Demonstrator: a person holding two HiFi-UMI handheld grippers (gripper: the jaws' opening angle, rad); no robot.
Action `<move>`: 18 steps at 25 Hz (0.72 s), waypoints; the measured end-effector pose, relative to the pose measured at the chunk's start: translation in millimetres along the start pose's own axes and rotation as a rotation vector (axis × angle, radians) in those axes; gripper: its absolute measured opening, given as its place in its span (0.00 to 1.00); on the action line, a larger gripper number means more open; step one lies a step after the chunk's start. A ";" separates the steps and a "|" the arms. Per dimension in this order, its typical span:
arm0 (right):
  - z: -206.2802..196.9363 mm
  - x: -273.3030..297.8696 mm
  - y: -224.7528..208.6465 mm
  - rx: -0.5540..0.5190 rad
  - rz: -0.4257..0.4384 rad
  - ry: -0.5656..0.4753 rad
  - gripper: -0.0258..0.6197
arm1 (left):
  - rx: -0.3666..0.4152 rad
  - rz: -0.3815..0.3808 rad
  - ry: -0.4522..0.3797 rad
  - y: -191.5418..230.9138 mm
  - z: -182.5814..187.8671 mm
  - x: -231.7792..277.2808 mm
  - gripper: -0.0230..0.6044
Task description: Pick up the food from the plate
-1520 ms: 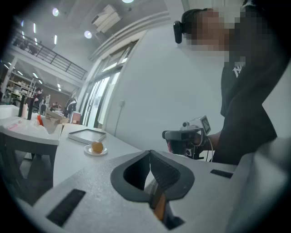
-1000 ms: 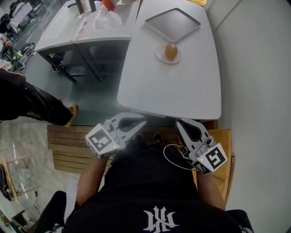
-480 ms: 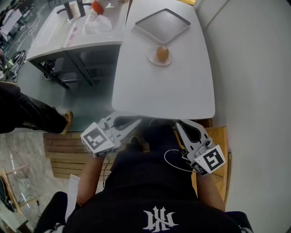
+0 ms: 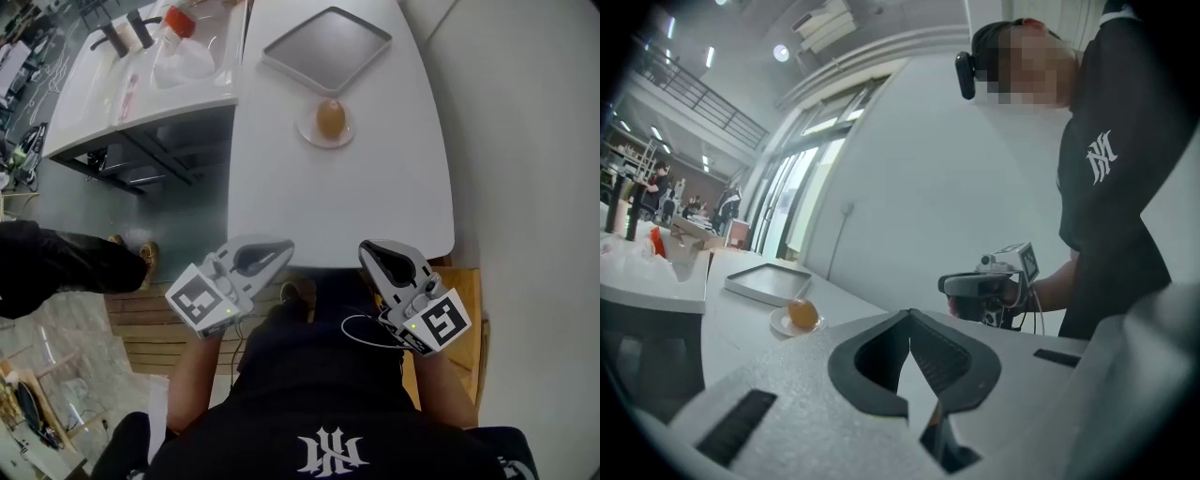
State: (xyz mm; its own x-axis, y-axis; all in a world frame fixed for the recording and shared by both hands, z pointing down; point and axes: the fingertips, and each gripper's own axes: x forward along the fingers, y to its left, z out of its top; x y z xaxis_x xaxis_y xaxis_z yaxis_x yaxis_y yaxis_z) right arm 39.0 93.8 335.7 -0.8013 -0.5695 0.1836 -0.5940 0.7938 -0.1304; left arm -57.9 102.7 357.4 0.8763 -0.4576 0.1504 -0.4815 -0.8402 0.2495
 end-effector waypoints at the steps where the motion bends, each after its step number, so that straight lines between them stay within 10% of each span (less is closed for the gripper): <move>1: 1.6 5.0 -5.9 0.001 0.006 -0.006 0.04 | 0.002 0.005 0.008 6.1 2.2 4.1 0.04; 13: 31.0 77.6 -105.4 0.064 0.069 0.013 0.05 | -0.078 0.107 0.130 109.2 30.2 58.1 0.04; 18: 29.0 103.7 -148.3 0.119 0.119 0.054 0.20 | -0.127 0.143 0.191 146.4 30.8 83.1 0.04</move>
State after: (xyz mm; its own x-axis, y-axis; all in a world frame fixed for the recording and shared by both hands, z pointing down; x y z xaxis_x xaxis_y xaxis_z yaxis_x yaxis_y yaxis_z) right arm 42.0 -89.2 345.9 -0.8631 -0.4585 0.2119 -0.5024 0.8220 -0.2681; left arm -55.2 -67.3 376.9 0.7870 -0.4955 0.3676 -0.6084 -0.7221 0.3293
